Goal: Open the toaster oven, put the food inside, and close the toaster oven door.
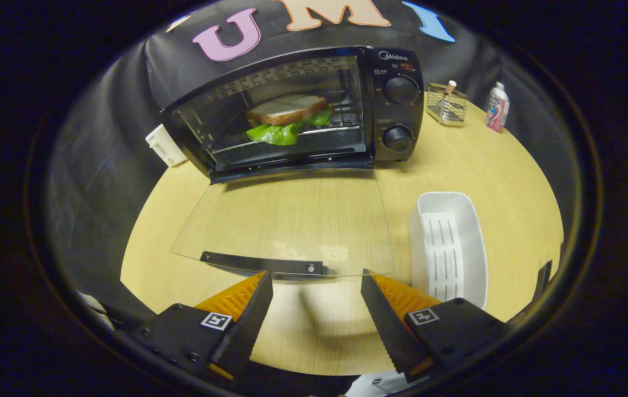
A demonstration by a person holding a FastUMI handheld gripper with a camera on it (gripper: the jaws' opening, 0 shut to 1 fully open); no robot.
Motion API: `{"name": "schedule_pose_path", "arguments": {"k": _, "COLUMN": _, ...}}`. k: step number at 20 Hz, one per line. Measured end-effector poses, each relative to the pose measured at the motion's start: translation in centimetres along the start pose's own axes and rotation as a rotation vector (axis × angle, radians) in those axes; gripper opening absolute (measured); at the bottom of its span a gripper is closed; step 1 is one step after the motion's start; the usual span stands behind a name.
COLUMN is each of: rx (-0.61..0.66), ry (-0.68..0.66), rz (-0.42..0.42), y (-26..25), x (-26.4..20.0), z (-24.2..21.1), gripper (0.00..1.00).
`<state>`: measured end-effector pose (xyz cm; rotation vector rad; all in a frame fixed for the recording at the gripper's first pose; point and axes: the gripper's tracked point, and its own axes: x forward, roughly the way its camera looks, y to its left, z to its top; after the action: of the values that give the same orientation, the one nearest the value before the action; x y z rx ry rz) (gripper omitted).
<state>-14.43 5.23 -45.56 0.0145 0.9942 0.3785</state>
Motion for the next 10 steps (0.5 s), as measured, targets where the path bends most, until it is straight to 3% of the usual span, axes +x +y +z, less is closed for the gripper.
{"name": "schedule_pose_path", "arguments": {"k": 5, "rx": 0.100, "ry": -0.081, "rz": 0.015, "y": 0.8, "x": -2.3, "z": 4.1, "gripper": 0.99}}
{"name": "schedule_pose_path", "arguments": {"k": 10, "rx": 0.122, "ry": -0.201, "rz": 0.018, "y": 1.8, "x": -4.0, "z": 10.2, "gripper": 0.99}}
